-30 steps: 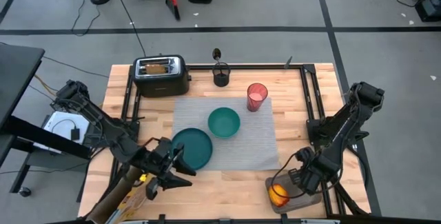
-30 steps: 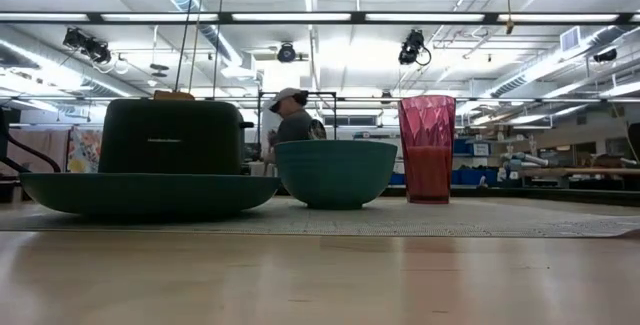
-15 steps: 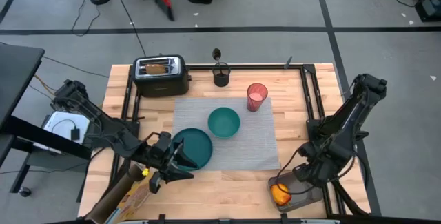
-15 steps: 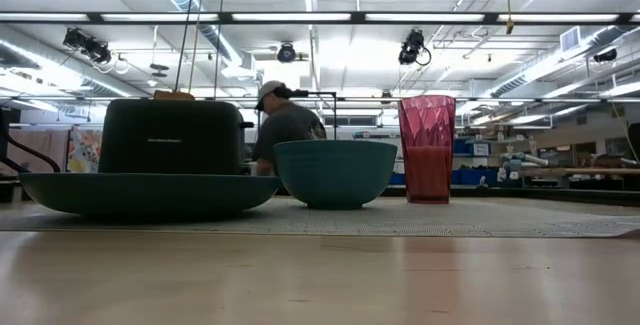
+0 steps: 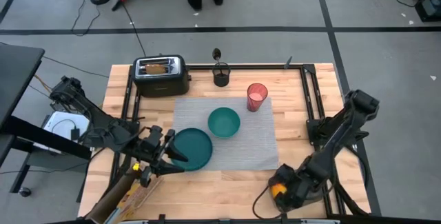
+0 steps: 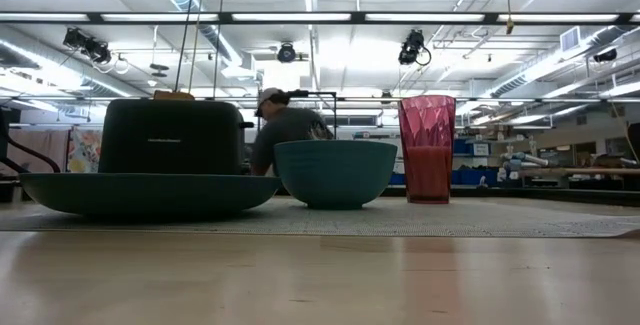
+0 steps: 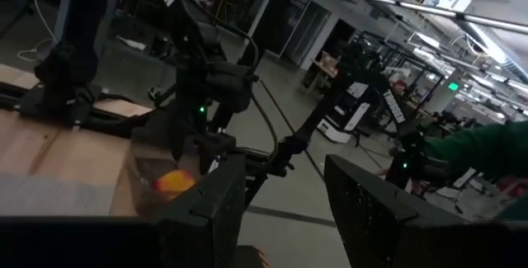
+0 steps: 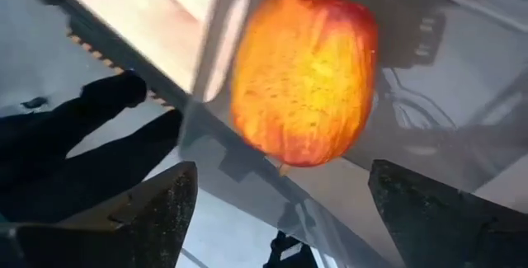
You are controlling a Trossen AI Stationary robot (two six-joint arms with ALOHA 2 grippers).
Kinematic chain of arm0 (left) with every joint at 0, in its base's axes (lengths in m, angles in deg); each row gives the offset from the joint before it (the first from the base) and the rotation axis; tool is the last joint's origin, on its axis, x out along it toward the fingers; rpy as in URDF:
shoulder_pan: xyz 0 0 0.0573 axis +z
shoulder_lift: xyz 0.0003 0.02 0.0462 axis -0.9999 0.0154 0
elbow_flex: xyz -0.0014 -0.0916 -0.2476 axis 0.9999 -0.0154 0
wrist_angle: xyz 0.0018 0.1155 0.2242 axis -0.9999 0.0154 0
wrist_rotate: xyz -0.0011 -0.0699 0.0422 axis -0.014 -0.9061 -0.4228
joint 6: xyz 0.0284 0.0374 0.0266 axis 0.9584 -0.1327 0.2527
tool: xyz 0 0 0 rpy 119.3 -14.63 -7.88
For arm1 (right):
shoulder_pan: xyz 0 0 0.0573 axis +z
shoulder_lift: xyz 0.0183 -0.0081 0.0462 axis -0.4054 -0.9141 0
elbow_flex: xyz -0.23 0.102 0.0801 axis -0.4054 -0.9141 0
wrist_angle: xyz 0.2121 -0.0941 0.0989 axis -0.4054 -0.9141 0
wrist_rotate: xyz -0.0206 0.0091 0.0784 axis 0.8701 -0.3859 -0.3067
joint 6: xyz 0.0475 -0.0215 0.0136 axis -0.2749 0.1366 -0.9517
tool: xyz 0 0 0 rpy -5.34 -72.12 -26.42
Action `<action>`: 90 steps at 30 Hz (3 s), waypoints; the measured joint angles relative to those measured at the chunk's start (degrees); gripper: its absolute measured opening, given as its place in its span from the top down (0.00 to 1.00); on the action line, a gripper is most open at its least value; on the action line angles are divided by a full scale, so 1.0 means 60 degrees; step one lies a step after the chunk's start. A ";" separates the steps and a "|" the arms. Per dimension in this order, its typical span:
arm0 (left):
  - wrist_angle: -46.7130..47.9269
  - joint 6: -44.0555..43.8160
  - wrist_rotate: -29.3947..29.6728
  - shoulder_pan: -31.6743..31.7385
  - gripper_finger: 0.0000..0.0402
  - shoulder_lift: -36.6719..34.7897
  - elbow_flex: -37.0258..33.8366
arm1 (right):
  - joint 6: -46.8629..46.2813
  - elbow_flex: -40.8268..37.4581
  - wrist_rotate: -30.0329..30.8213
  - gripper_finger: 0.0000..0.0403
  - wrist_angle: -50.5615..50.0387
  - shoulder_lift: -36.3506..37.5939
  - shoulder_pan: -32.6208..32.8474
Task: Arrange a breakfast setting
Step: Put the red and yellow apple on the gray tablemat to the top left of the green bowl
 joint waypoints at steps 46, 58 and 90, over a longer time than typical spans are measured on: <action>0.0199 -0.0108 0.0617 0.0018 0.57 -0.0037 0.0001 | -0.0163 0.3258 0.2427 0.26 -0.4019 -0.0023 0.0681; 0.0210 -0.0108 0.0774 0.0412 0.57 -0.0037 0.0003 | -0.0587 0.1968 0.1785 0.05 -0.3346 -0.0027 0.0730; 0.0207 -0.0370 0.1220 0.0663 0.57 -0.0029 0.0000 | 0.1393 0.1093 0.1588 0.04 -0.1193 -0.2537 0.0600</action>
